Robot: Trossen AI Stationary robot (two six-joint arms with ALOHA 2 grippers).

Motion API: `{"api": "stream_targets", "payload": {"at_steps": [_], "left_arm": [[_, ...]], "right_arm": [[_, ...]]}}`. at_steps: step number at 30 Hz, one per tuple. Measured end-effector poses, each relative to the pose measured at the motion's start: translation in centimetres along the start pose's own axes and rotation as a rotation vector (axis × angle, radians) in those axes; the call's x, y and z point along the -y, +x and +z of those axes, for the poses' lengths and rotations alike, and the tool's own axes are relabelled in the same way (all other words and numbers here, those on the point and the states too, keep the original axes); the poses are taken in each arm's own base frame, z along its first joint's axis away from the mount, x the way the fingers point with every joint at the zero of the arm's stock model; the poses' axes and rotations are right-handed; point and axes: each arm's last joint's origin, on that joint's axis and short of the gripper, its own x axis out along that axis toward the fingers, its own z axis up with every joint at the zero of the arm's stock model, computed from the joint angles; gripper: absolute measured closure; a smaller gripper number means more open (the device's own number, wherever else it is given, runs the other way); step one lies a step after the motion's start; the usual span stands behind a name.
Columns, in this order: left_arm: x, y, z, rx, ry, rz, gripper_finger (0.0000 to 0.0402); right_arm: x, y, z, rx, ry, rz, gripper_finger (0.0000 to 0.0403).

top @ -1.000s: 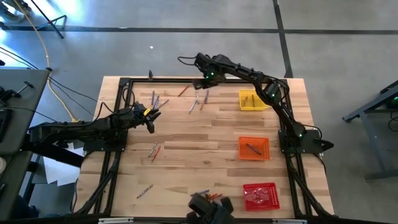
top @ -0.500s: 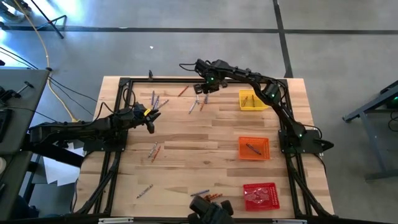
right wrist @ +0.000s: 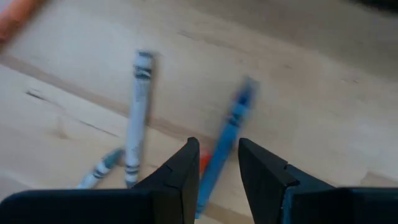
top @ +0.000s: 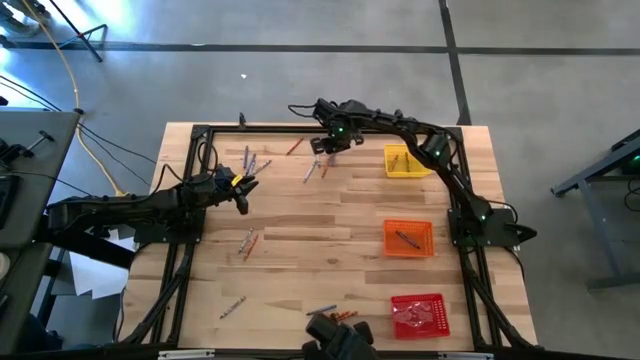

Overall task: Sort crayons
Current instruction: Put the blue crayon into the orange bin

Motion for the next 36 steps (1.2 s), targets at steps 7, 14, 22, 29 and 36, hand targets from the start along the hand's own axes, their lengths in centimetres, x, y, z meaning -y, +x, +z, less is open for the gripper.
{"api": "stream_targets", "payload": {"at_steps": [7,14,22,29,36], "left_arm": [[0.00,0.00,0.00,0.000,0.007,0.000,0.0314],[0.00,0.00,0.00,0.000,0.009,0.000,0.0314],[0.00,0.00,0.00,0.000,0.009,0.000,0.0314],[0.00,0.00,0.00,0.000,0.009,0.000,0.0314],[-0.06,0.00,-0.20,-0.021,0.014,0.006,0.0314]], "right_arm": [[0.09,0.42,0.08,-0.022,0.005,0.017,0.0297],[0.13,0.42,0.04,-0.032,-0.013,0.021,0.0297],[0.48,0.39,-0.10,-0.058,-0.013,0.001,0.0332],[0.81,0.27,-0.43,-0.101,-0.074,-0.018,0.0396],[1.00,-0.40,-0.48,-0.122,-0.137,0.002,0.0400]]}}
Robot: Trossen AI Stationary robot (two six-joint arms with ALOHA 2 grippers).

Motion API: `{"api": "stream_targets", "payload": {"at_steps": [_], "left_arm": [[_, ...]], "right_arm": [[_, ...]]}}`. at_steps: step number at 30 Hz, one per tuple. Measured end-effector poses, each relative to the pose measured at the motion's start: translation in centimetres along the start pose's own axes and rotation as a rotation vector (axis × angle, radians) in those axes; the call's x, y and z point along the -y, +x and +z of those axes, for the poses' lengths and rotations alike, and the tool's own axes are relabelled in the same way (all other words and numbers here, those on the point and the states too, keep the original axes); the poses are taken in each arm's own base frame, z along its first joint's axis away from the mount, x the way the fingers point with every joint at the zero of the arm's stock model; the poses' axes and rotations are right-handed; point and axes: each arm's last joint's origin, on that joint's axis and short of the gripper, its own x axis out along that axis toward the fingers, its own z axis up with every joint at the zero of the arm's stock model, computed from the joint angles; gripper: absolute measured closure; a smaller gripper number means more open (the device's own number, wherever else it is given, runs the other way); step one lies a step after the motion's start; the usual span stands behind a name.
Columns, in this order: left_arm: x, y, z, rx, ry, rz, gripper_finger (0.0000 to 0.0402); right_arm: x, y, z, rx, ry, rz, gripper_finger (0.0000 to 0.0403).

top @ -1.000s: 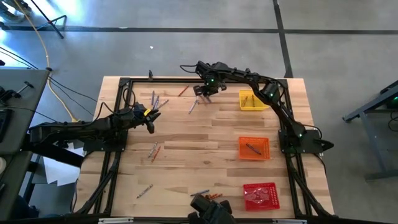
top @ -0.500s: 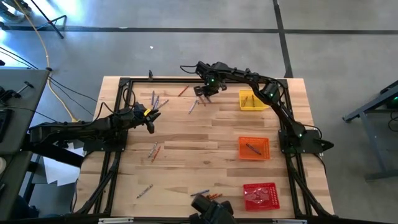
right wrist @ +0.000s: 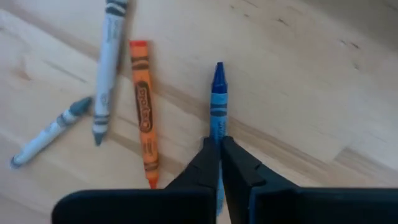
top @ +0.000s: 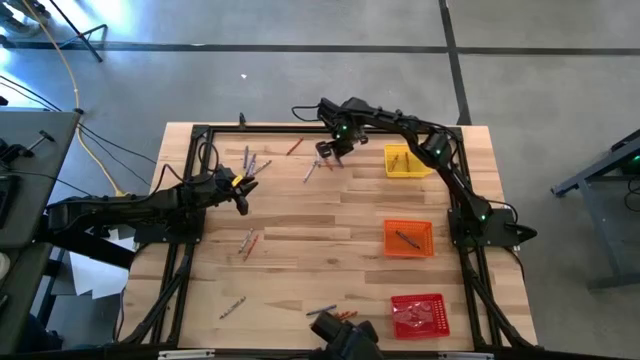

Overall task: Sort crayons
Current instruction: Put the blue crayon into the orange bin

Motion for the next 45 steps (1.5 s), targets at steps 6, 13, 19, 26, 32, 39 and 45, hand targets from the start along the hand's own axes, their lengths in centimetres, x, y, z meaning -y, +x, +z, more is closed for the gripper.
{"api": "stream_targets", "payload": {"at_steps": [6,13,19,26,32,39,45], "left_arm": [[0.0,0.0,-0.1,-0.007,0.000,0.002,0.0314],[0.0,0.0,-0.1,-0.007,-0.006,0.002,0.0314],[0.0,0.0,-0.1,-0.007,-0.006,0.002,0.0314],[0.0,0.0,-0.1,-0.007,-0.006,0.002,0.0314],[0.0,0.0,-0.1,-0.010,-0.006,0.003,0.0314],[-0.1,0.0,-0.3,-0.033,0.000,0.009,0.0314],[-0.1,0.0,-0.4,-0.037,0.000,0.010,0.0314]], "right_arm": [[-0.3,-2.2,-0.3,0.036,-0.077,0.020,0.0402],[-1.3,-6.3,-1.8,0.065,-0.209,0.042,0.0402],[-2.9,-10.3,-4.3,0.104,-0.338,0.039,0.0402],[-5.8,-13.3,-8.1,0.135,-0.475,0.033,0.0402],[-8.2,-14.1,-11.6,0.135,-0.539,-0.082,0.0403],[-11.1,-13.9,-15.4,0.168,-0.603,-0.184,0.0403],[-13.0,-10.3,-19.3,0.195,-0.662,-0.227,0.0403]]}}
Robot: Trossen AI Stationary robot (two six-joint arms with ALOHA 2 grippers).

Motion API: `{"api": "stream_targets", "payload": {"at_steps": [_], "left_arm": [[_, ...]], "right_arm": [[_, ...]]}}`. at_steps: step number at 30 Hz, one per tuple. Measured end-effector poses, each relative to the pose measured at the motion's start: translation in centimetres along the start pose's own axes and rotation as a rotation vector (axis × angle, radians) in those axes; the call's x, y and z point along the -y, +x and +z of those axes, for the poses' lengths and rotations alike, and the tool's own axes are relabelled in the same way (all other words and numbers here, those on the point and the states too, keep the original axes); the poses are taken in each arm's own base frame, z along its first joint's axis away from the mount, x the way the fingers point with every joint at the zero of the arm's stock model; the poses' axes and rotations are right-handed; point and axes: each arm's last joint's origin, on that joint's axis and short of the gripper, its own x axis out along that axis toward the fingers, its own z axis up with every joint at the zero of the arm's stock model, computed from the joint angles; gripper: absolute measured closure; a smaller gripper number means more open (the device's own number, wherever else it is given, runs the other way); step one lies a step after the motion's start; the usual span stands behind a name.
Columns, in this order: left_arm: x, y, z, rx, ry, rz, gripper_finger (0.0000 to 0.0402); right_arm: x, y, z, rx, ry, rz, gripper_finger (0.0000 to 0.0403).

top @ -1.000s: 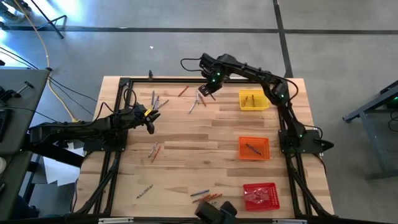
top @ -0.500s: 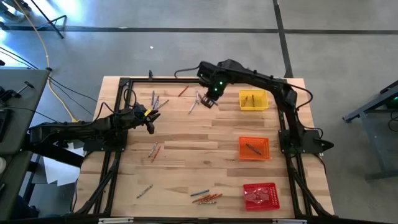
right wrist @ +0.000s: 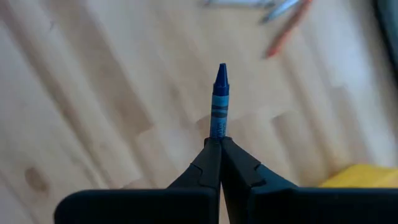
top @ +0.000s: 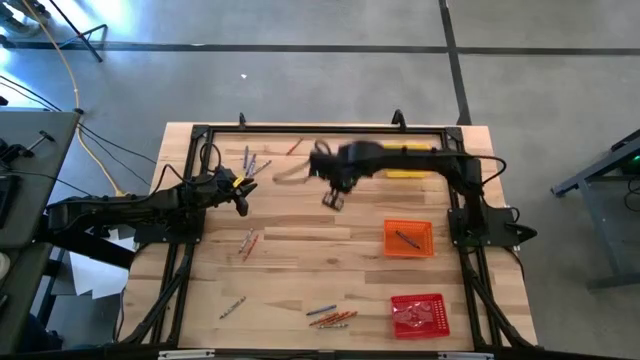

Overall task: Sort crayons
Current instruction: Put the blue crayon into the orange bin

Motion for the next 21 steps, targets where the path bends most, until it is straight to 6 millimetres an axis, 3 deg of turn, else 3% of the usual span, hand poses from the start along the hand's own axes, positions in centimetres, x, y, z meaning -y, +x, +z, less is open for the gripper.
{"api": "stream_targets", "payload": {"at_steps": [5,21], "left_arm": [[0.0,0.0,0.0,0.003,0.000,0.004,0.0314],[-0.2,0.0,0.2,0.033,-0.001,0.086,0.0314]], "right_arm": [[-1.7,2.0,-3.6,0.071,0.039,0.041,0.0403],[1.5,0.8,-17.4,0.428,0.436,0.122,0.0403]]}}
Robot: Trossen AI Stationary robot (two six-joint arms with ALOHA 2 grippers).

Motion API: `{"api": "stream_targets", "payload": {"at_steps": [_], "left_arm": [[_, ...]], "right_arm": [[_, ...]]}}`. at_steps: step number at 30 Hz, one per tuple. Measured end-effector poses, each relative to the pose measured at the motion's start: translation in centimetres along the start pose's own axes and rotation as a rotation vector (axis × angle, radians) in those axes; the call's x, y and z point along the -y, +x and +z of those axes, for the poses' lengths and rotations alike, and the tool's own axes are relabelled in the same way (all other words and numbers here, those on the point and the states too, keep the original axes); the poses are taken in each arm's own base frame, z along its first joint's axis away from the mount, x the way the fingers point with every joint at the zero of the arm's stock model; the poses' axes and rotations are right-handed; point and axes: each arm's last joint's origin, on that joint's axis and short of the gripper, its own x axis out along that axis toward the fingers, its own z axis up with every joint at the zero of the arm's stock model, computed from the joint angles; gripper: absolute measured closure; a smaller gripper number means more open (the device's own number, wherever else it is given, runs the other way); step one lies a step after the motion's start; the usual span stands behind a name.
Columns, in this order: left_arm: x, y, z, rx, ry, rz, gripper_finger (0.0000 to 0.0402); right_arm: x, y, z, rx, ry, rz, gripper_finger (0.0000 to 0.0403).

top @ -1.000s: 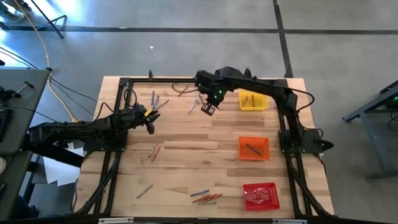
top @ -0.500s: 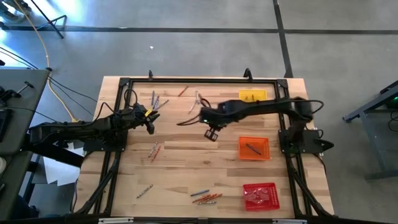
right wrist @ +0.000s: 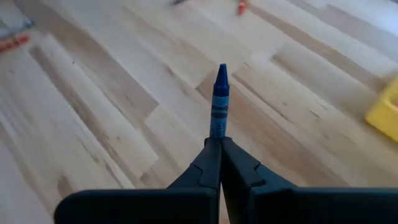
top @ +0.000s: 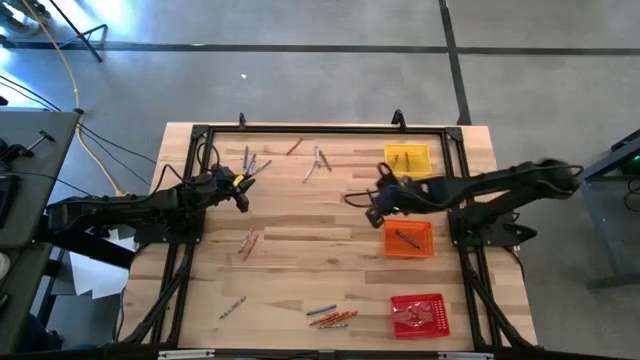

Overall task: Sort crayons
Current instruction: Put the blue crayon into the orange bin

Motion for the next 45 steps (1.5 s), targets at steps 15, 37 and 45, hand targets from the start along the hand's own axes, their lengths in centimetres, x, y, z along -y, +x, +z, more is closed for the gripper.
{"api": "stream_targets", "payload": {"at_steps": [15,37,45], "left_arm": [[0.0,0.0,0.0,0.002,0.026,0.011,0.0314],[0.0,0.0,0.0,0.002,0.027,0.010,0.0314],[0.0,0.0,0.0,0.002,0.025,0.010,0.0314]], "right_arm": [[2.5,-5.0,-5.6,0.186,0.147,0.045,0.0403],[2.2,-8.4,-10.3,0.191,0.075,0.143,0.0403],[2.4,-7.5,-11.9,0.161,0.000,0.114,0.0403]]}}
